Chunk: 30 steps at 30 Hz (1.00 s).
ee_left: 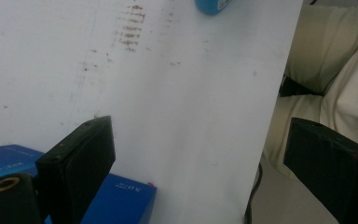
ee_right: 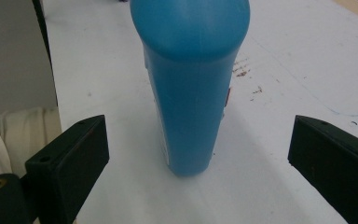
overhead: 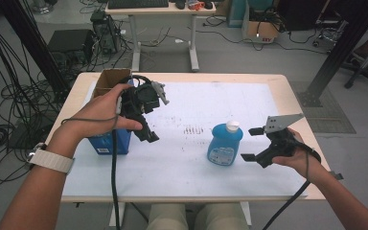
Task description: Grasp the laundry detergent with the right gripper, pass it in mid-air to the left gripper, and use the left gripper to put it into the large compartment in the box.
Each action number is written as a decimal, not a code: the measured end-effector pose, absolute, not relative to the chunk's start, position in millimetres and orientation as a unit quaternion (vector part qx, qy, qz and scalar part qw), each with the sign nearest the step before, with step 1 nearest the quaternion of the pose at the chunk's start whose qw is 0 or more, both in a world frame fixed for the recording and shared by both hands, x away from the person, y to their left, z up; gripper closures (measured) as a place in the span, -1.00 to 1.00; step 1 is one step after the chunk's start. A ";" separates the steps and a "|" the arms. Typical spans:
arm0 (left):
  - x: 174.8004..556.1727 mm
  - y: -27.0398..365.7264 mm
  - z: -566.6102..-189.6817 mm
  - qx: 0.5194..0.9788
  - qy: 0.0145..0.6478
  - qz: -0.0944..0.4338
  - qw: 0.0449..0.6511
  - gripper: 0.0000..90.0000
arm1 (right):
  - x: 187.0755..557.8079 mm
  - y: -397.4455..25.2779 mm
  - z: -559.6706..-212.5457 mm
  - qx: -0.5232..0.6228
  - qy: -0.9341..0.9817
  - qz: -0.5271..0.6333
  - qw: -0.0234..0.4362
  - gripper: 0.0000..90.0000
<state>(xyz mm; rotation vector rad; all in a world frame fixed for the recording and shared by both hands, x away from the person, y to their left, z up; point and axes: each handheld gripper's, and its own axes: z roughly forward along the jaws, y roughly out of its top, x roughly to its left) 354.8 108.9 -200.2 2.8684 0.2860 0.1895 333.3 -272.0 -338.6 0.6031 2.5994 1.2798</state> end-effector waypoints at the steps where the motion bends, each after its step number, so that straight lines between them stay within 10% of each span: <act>1: 354.8 109.0 -200.2 0.985 0.099 0.065 0.127 -0.80 | 333.4 -271.9 -338.6 0.203 0.875 0.431 0.091 -0.89; 30: 354.9 109.7 -200.7 0.985 0.101 0.065 0.125 -0.80 | 333.7 -271.5 -339.4 0.203 0.873 0.433 0.092 -0.89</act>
